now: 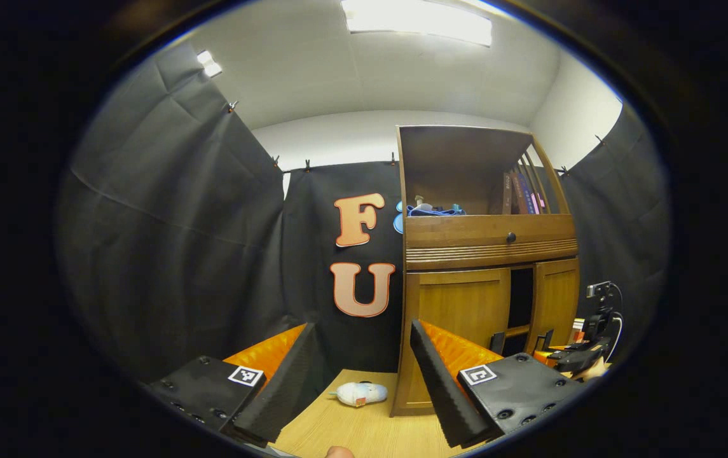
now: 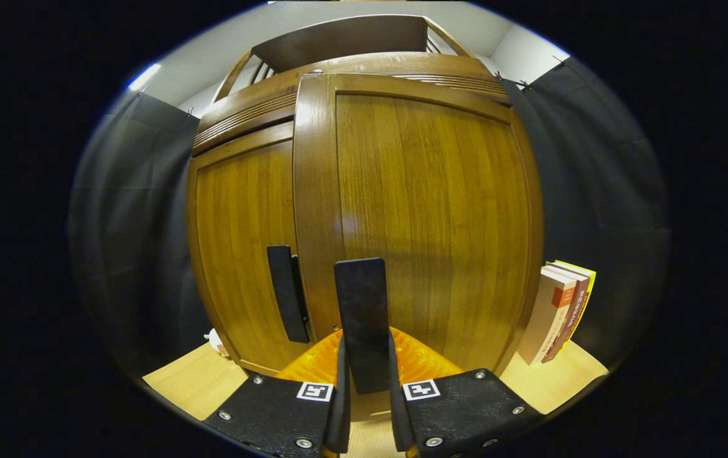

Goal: Open the right door of the double-door shoe cabinet with the right hand, and open the left door with the left hand.

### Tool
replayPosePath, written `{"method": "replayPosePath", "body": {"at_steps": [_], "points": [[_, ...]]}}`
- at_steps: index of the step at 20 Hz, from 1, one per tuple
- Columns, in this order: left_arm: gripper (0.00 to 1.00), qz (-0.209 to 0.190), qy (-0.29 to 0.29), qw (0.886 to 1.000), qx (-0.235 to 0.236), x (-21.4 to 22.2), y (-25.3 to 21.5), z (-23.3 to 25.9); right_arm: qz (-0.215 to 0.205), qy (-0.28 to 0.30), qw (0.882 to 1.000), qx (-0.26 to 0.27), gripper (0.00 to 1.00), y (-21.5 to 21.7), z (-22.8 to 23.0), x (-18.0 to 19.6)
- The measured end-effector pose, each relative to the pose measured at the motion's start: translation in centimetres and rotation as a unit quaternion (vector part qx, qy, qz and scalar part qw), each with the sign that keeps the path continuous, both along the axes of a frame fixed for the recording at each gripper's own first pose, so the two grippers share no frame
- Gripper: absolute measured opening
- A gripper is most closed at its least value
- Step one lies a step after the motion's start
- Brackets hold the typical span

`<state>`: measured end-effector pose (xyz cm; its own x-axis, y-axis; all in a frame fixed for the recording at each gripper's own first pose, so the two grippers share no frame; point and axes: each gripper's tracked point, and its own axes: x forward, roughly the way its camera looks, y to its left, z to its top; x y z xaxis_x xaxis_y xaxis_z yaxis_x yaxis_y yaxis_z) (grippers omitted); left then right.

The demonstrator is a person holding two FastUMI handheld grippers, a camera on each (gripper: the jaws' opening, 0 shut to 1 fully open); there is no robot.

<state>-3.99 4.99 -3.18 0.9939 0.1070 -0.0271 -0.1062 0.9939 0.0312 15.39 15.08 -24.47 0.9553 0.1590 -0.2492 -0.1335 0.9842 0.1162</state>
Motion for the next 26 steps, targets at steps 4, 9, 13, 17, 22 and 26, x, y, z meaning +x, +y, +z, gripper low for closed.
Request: {"method": "replayPosePath", "body": {"at_steps": [4, 9, 13, 17, 22, 26], "points": [[0.94, -0.013, 0.002, 1.000, -0.002, -0.1, -1.2, -0.1, 0.000, -0.001, 1.000, -0.005, 0.26, -1.3, 0.4, -2.1], [0.94, -0.024, 0.000, 1.000, -0.003, 0.0, -2.3, -0.1, -0.005, -0.007, 1.000, -0.018, 0.21, -3.7, 1.2, -5.0], [0.96, -0.031, 0.004, 0.999, -0.005, 0.2, -3.0, -0.5, -0.016, -0.010, 0.999, -0.032, 0.25, -6.0, 1.7, -7.1], [0.96, -0.043, 0.007, 0.999, -0.014, 0.4, -3.9, -1.1, -0.028, -0.008, 0.999, -0.039, 0.22, -8.3, 2.3, -9.3], [0.96, -0.056, 0.008, 0.998, -0.012, 0.4, -5.3, -1.1, -0.055, -0.014, 0.996, -0.064, 0.13, -11.6, 2.9, -11.1], [0.94, -0.064, 0.011, 0.998, -0.015, 0.6, -6.2, -1.5, -0.055, -0.014, 0.996, -0.063, 0.11, -13.5, 3.0, -11.9]]}}
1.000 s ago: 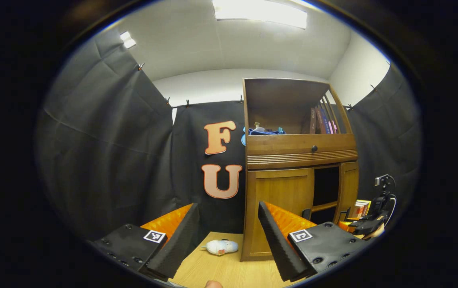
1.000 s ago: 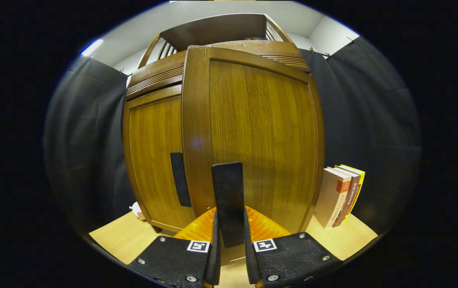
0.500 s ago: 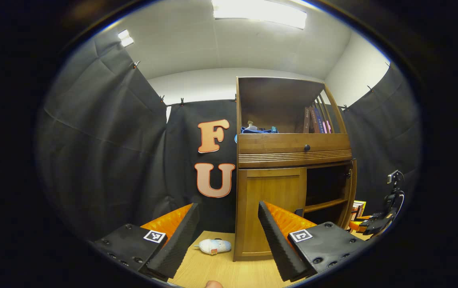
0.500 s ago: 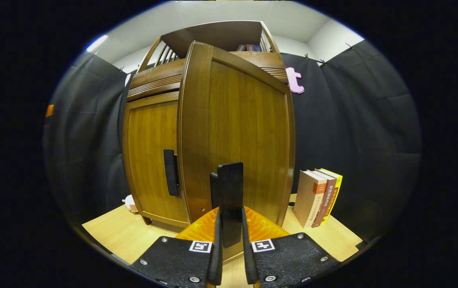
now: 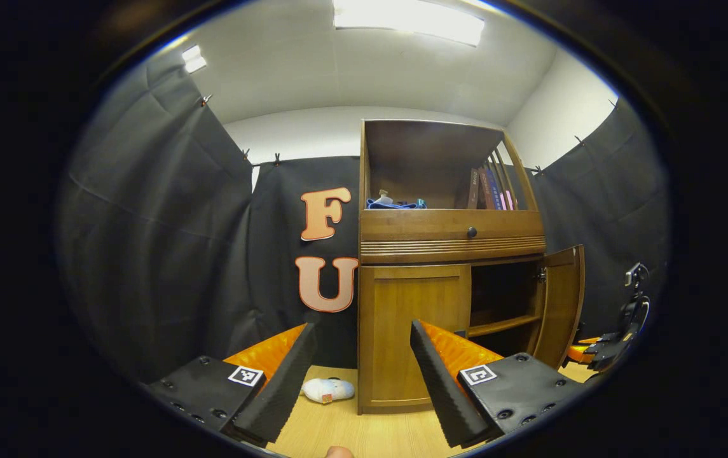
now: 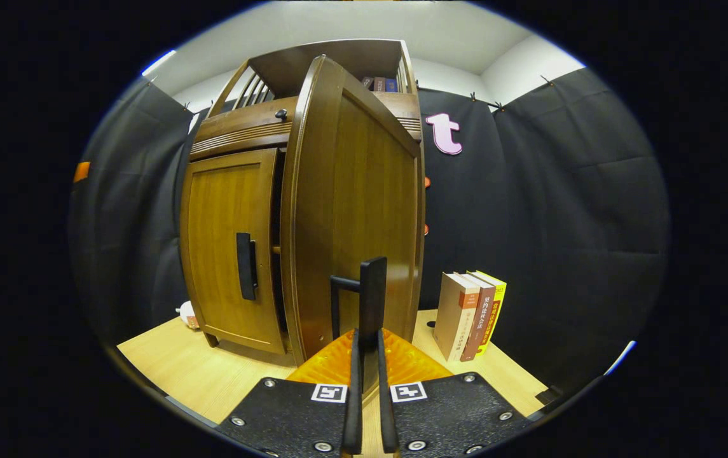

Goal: Open the right door of the double-door shoe cabinet with the right hand, and open the left door with the left hand.

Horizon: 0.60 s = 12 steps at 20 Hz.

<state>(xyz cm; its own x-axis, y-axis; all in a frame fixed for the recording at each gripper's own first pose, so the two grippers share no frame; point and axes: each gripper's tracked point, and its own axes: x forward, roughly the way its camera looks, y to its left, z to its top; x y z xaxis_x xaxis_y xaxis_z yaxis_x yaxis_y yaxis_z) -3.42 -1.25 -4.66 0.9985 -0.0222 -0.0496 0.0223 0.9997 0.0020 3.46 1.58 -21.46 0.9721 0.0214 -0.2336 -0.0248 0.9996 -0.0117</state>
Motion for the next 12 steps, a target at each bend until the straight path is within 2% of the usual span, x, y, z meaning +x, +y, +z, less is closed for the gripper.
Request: {"method": "replayPosePath", "body": {"at_steps": [1, 2, 8, 12], "points": [[0.96, -0.002, 0.001, 1.000, 0.000, 0.0, -0.1, -0.1, 0.002, -0.002, 1.000, -0.001, 0.16, -0.3, 0.1, -0.2], [0.96, -0.002, 0.003, 1.000, 0.002, 0.0, -0.3, -0.2, 0.004, -0.004, 1.000, -0.002, 0.10, -0.6, 0.0, -0.3], [0.96, -0.002, 0.003, 1.000, 0.007, 0.4, -1.2, -0.1, 0.017, -0.007, 1.000, -0.002, 0.11, -2.4, 0.0, -0.7], [0.96, -0.006, 0.003, 1.000, 0.007, 0.8, -1.9, -0.4, 0.012, -0.008, 1.000, -0.016, 0.10, -4.6, 0.2, -1.0]]}}
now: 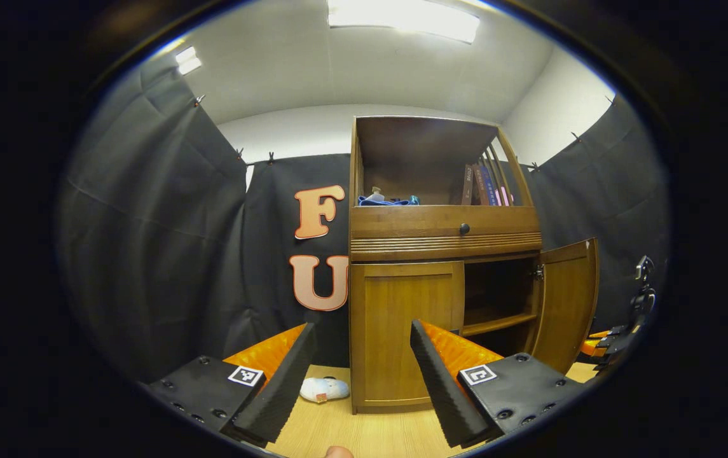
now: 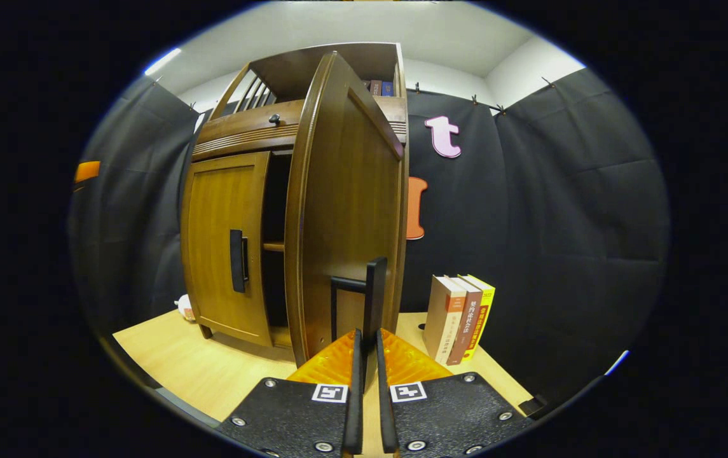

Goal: Open the right door of the double-door shoe cabinet with the right hand, and open the left door with the left hand.

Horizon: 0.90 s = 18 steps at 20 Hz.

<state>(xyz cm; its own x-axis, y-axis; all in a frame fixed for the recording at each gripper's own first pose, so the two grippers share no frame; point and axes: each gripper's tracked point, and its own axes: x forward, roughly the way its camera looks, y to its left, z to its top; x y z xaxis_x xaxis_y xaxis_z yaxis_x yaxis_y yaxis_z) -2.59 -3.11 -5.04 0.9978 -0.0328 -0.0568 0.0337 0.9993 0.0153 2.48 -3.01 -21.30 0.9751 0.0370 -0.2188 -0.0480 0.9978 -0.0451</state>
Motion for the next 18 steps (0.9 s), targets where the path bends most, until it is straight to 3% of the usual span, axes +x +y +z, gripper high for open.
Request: {"method": "replayPosePath", "body": {"at_steps": [9, 10, 11, 15, 16, 17, 18], "points": [[0.96, -0.009, 0.006, 1.000, 0.003, 1.0, -2.1, -0.9, -0.031, -0.017, 0.999, -0.001, 0.10, -6.2, 1.0, -0.8], [0.96, -0.010, 0.006, 1.000, 0.000, 1.2, -2.4, -0.9, -0.036, -0.019, 0.999, 0.005, 0.16, -7.1, 1.1, -0.8], [0.96, -0.012, 0.006, 1.000, -0.006, 1.4, -2.7, -1.0, -0.038, -0.017, 0.999, 0.012, 0.06, -7.7, 1.0, -0.9], [0.96, -0.022, 0.013, 1.000, -0.016, 2.4, -4.5, -1.8, -0.042, -0.019, 0.999, 0.010, 0.04, -9.9, 1.1, -1.3], [0.94, -0.020, 0.012, 1.000, -0.014, 2.6, -4.9, -2.0, -0.047, -0.021, 0.999, 0.006, 0.16, -10.6, 1.2, -1.7], [0.94, -0.019, 0.010, 1.000, -0.013, 2.9, -5.2, -2.1, -0.052, -0.025, 0.998, 0.004, 0.05, -11.3, 1.6, -2.2], [0.94, -0.020, 0.009, 1.000, -0.015, 3.3, -5.8, -2.4, -0.047, -0.029, 0.998, 0.012, 0.04, -11.5, 1.9, -2.6]]}}
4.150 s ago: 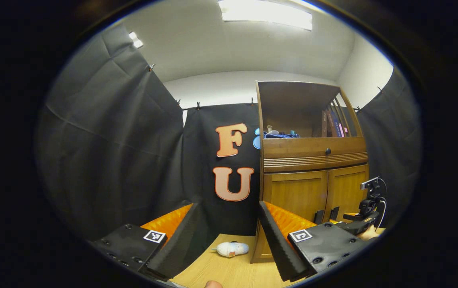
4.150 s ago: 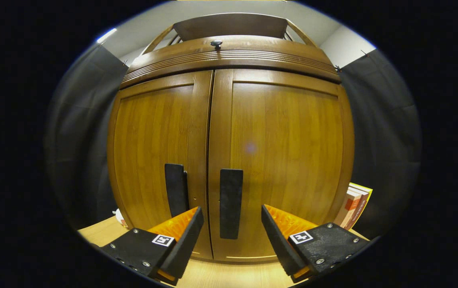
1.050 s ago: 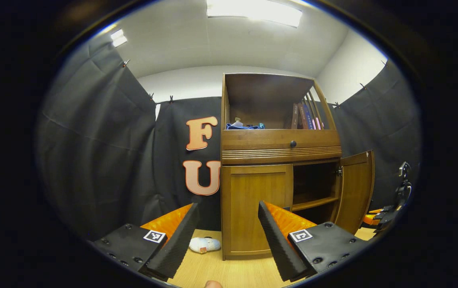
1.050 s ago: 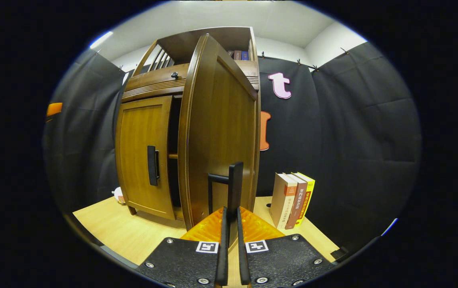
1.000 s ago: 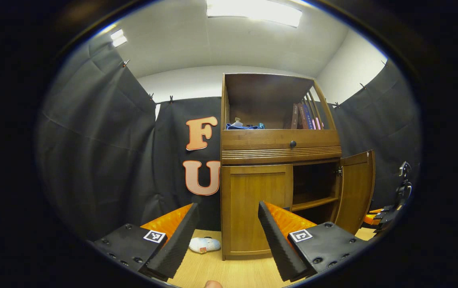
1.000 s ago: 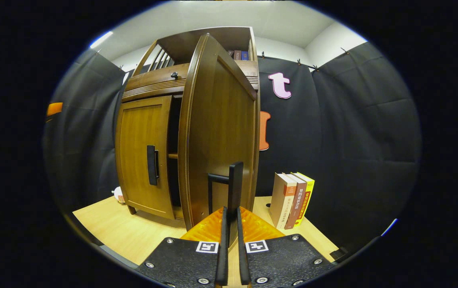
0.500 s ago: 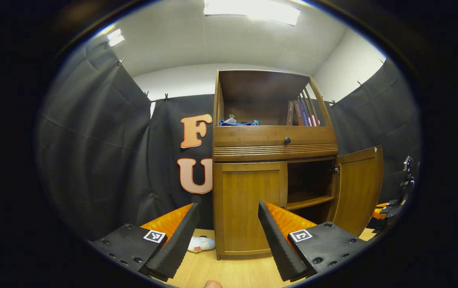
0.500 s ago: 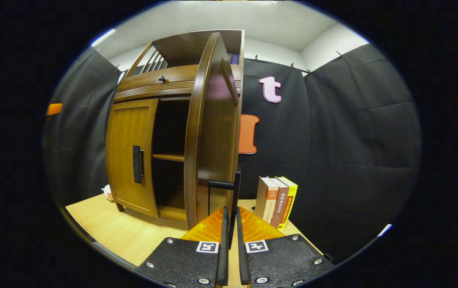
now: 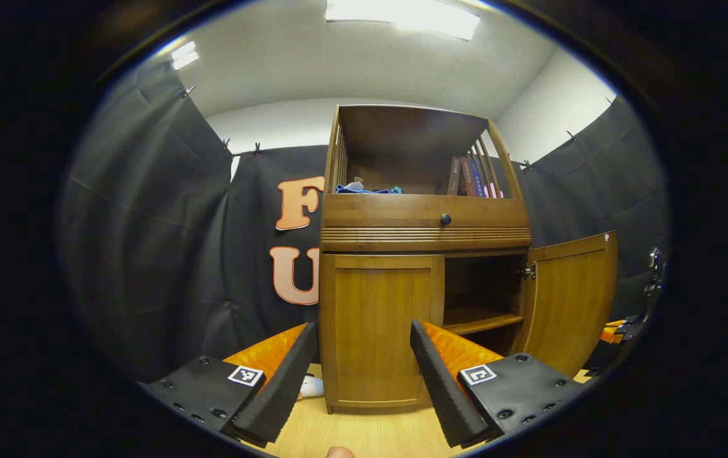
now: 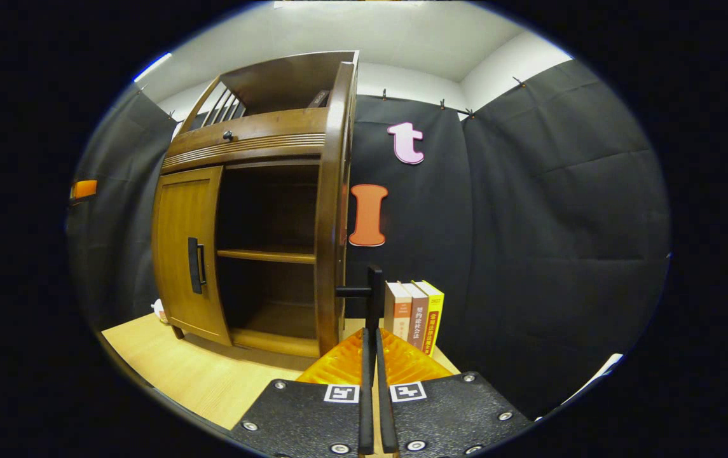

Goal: Open the right door of the double-door shoe cabinet with the right hand, and open the left door with the left hand.

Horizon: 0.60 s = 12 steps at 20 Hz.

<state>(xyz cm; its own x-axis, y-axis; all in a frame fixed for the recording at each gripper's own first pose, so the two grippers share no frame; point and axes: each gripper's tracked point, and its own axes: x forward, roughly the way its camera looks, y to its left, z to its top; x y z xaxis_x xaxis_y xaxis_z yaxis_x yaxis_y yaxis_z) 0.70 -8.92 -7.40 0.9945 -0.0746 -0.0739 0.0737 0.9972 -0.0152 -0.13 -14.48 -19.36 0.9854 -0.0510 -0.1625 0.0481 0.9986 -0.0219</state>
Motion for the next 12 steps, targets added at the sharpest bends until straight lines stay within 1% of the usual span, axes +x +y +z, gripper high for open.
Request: {"method": "replayPosePath", "body": {"at_steps": [1, 2, 4, 5, 6, 7, 8, 9, 10, 11, 12], "points": [[0.99, -0.003, 0.001, 1.000, -0.003, 0.4, -0.7, -0.4, 0.003, -0.003, 1.000, 0.009, 0.04, -0.1, 0.4, -0.5], [0.99, -0.006, 0.004, 1.000, -0.008, 0.7, -1.4, -0.8, 0.001, -0.006, 1.000, 0.012, 0.04, -0.5, 0.8, -1.2], [0.94, -0.015, 0.010, 1.000, -0.017, 1.5, -2.9, -1.8, -0.010, -0.015, 1.000, 0.005, 0.04, -1.4, 1.6, -1.9], [0.94, -0.019, 0.013, 1.000, -0.020, 2.0, -3.4, -2.4, -0.014, -0.020, 1.000, 0.005, 0.16, -1.7, 2.1, -2.3], [0.96, -0.022, 0.016, 0.999, -0.021, 2.4, -4.0, -3.0, -0.018, -0.023, 1.000, 0.006, 0.04, -1.9, 2.4, -2.6], [0.96, -0.026, 0.018, 0.999, -0.022, 2.9, -4.5, -3.6, -0.024, -0.024, 0.999, 0.009, 0.04, -2.2, 2.6, -2.9], [0.94, -0.030, 0.020, 0.999, -0.022, 3.2, -5.1, -4.2, -0.029, -0.024, 0.999, 0.012, 0.16, -2.4, 2.9, -3.2], [0.96, -0.032, 0.022, 0.999, -0.022, 3.8, -5.7, -4.9, -0.034, -0.022, 0.999, 0.017, 0.04, -2.7, 3.0, -3.4], [0.94, -0.034, 0.025, 0.999, -0.021, 4.2, -6.2, -5.5, -0.033, -0.021, 0.999, 0.022, 0.06, -2.8, 2.9, -3.4], [0.94, -0.035, 0.031, 0.999, -0.019, 4.8, -6.6, -6.4, -0.034, -0.019, 0.999, 0.022, 0.13, -2.9, 2.8, -3.5], [0.94, -0.037, 0.035, 0.998, -0.019, 5.3, -7.1, -7.2, -0.039, -0.019, 0.999, 0.020, 0.13, -3.2, 2.7, -3.6]]}}
